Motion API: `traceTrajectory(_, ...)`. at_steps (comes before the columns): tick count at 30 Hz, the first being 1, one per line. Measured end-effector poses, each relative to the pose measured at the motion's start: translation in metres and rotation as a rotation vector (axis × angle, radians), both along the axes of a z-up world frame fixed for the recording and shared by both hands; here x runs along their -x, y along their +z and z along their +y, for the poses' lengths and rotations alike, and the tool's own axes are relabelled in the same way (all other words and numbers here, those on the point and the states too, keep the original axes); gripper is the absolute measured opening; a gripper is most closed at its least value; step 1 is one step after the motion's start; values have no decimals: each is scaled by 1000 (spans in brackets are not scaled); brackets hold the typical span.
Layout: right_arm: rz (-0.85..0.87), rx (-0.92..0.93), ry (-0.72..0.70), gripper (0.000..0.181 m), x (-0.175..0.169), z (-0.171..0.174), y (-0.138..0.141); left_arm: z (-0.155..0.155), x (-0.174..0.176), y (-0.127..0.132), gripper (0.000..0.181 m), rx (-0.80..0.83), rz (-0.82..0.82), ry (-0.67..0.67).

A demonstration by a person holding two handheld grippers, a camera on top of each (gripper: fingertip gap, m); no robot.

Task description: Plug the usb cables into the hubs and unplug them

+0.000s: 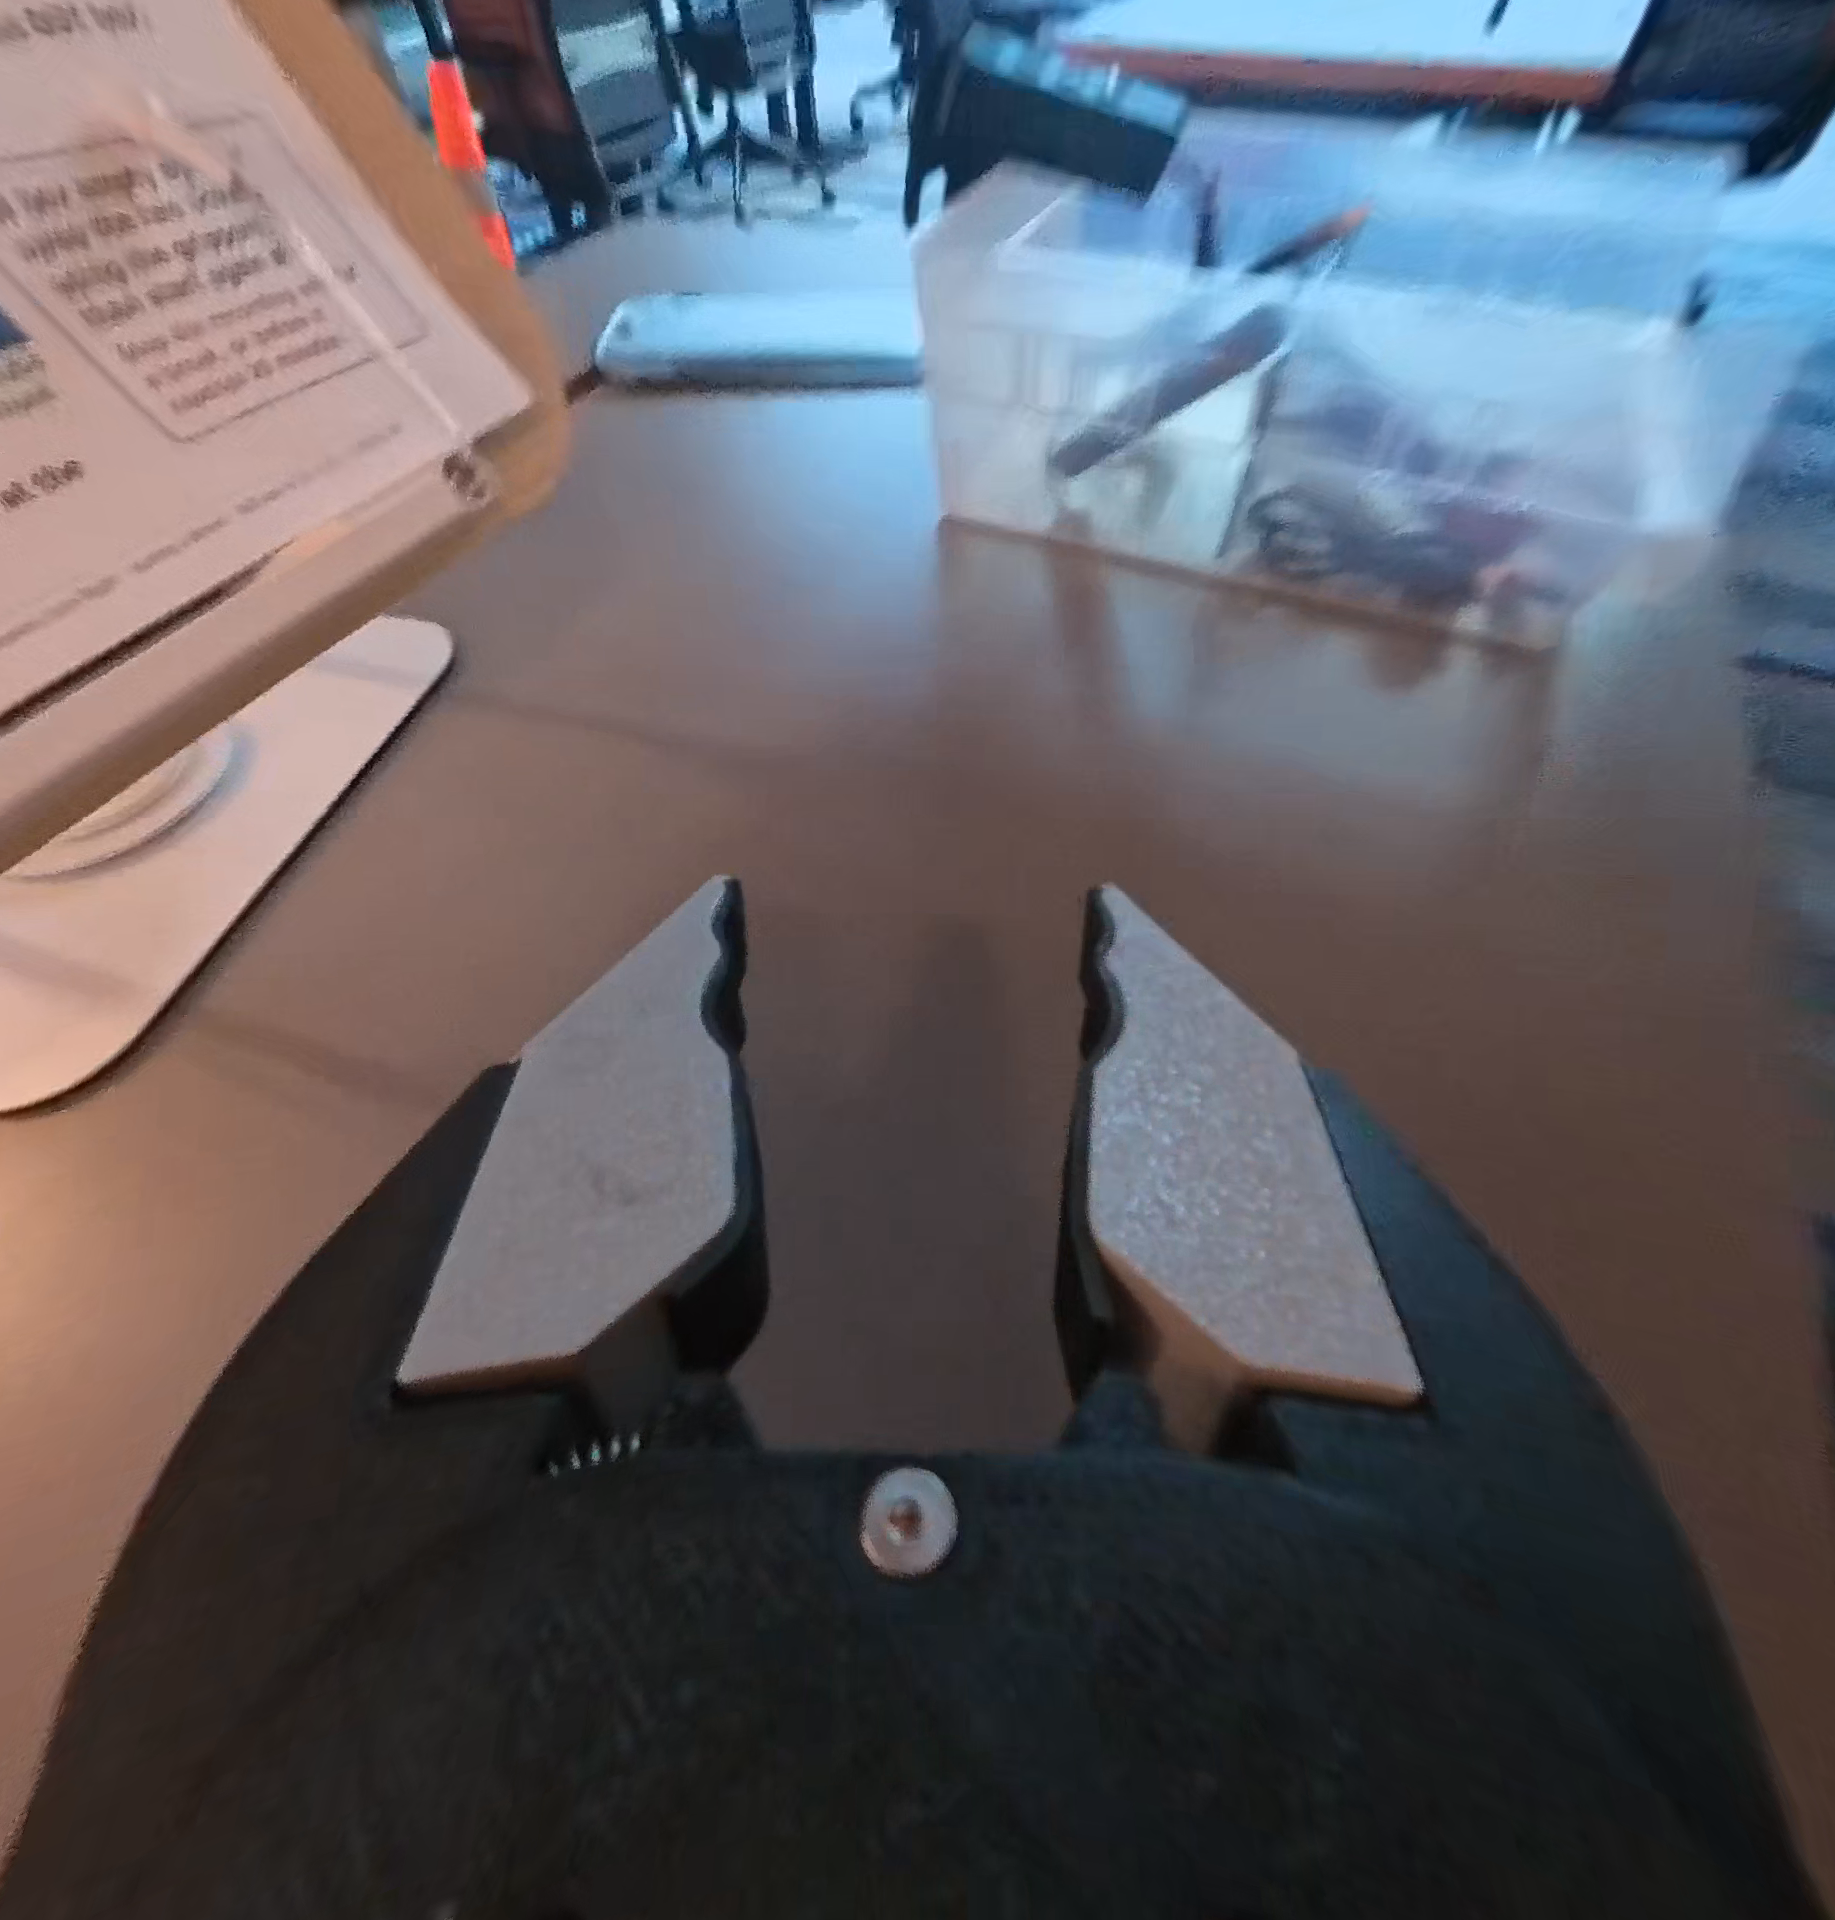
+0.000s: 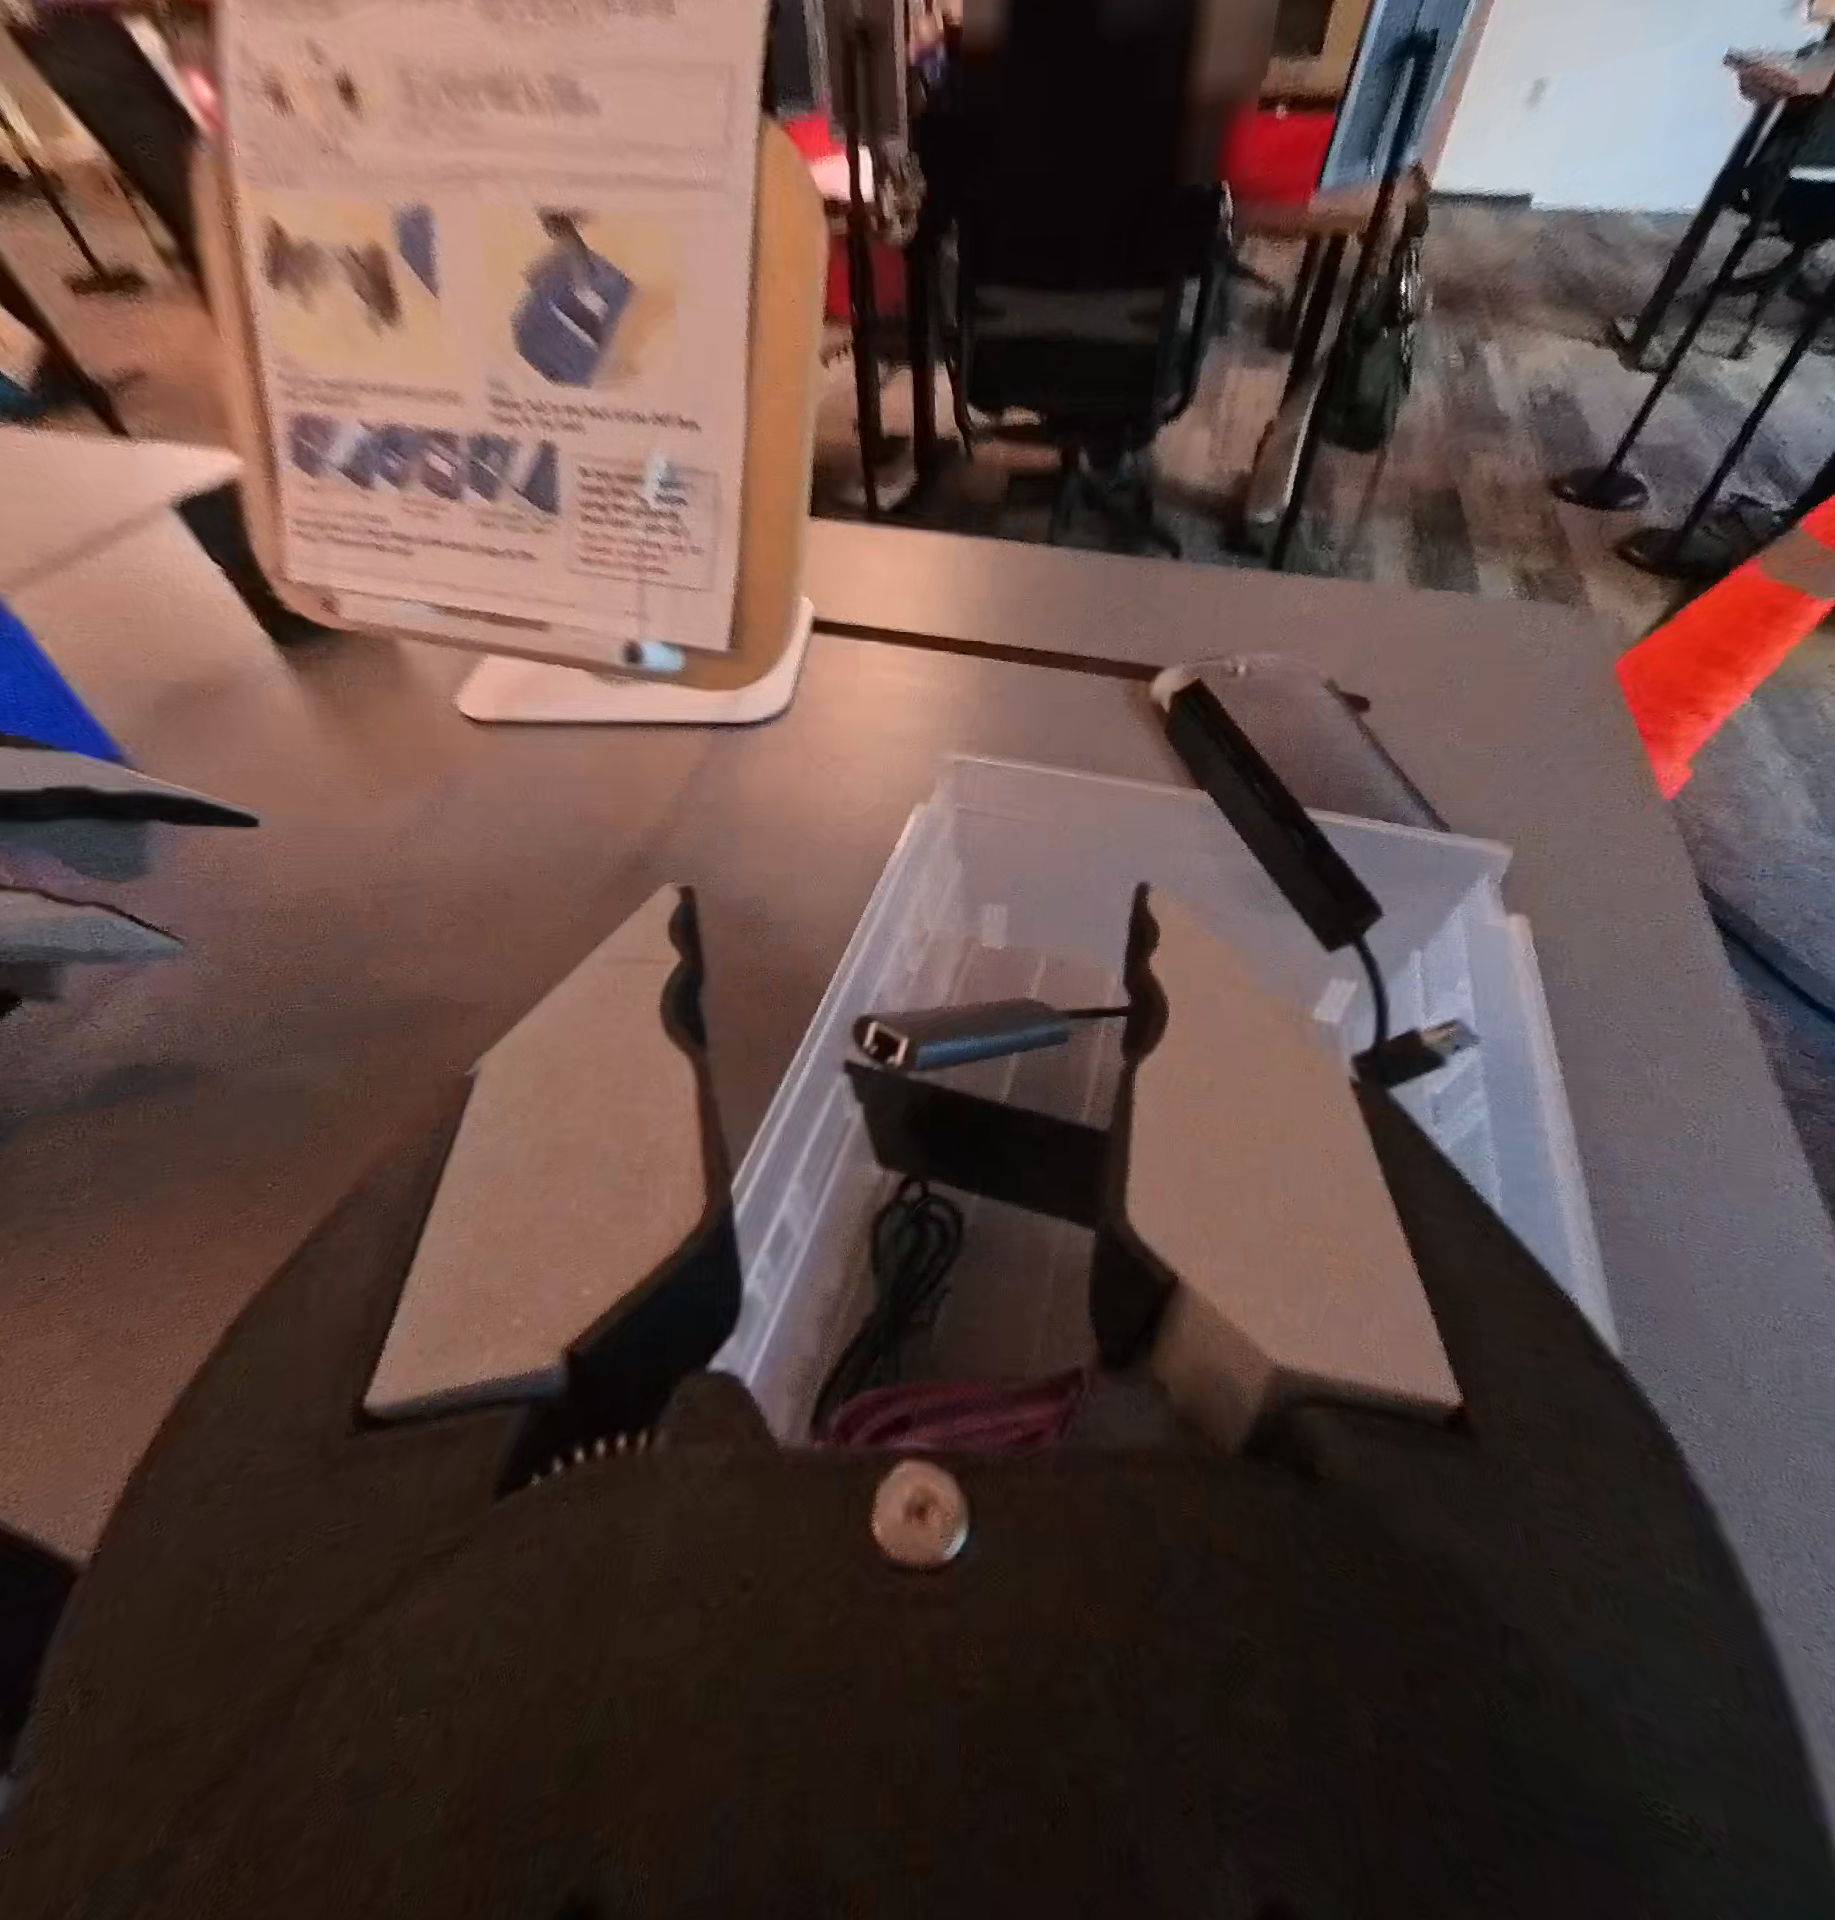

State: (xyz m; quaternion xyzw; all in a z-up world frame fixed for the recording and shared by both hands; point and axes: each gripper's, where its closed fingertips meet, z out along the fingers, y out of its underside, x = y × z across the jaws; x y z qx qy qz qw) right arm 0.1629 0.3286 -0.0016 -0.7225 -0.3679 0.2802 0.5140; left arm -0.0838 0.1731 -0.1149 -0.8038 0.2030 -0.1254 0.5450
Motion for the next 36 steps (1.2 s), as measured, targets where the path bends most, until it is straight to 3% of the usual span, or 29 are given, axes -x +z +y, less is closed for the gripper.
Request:
traceTrajectory(2, 73, -7, 15, 97, -20, -24, -1, -30, -20, 26, 65, -72, -31, 14)
traceTrajectory(5, 73, -39, 5, 100, -50, -50, -21, -79, -7, 33, 87, -42, 83, 218)
traceTrajectory(9, 20, -50, -21, 119, -71, -75, -54, -167, 61, 34, 88, 60, 230, 559)
traceTrajectory(11, -11, -50, -20, 128, -71, -85, -69, -217, 98, 30, 98, 121, 273, 695)
traceTrajectory(14, -41, -51, -12, 130, -57, -96, -83, -281, 156, 20, 99, 168, 275, 908)
traceTrajectory(16, -46, -42, 4, 131, -37, -101, -89, -302, 183, 8, 102, 185, 221, 994)
traceTrajectory(20, -118, 18, 49, 129, 12, -104, -114, -283, 178, -17, 110, 158, 35, 912)
traceTrajectory(21, -144, 85, 105, 119, 27, -111, -127, -272, 166, -23, 113, 155, -9, 853)
traceTrajectory(22, -164, 126, 135, 143, 40, -114, -135, -262, 154, -28, 116, 154, -36, 796)
traceTrajectory(24, -214, 120, 108, 133, 54, -113, -141, -247, 140, -29, 126, 130, 24, 723)
traceTrajectory(27, -272, 121, 106, 111, 76, -123, -143, -230, 146, -23, 101, 102, 99, 754)
traceTrajectory(29, -264, 131, 119, 97, 93, -135, -143, -221, 156, -25, 94, 123, 94, 784)
traceTrajectory(34, -237, 230, 209, 125, 134, -169, -165, -202, 155, -25, 98, 117, -82, 763)
traceTrajectory(36, -266, 175, 203, 118, 145, -172, -173, -203, 155, -25, 76, 93, -59, 772)
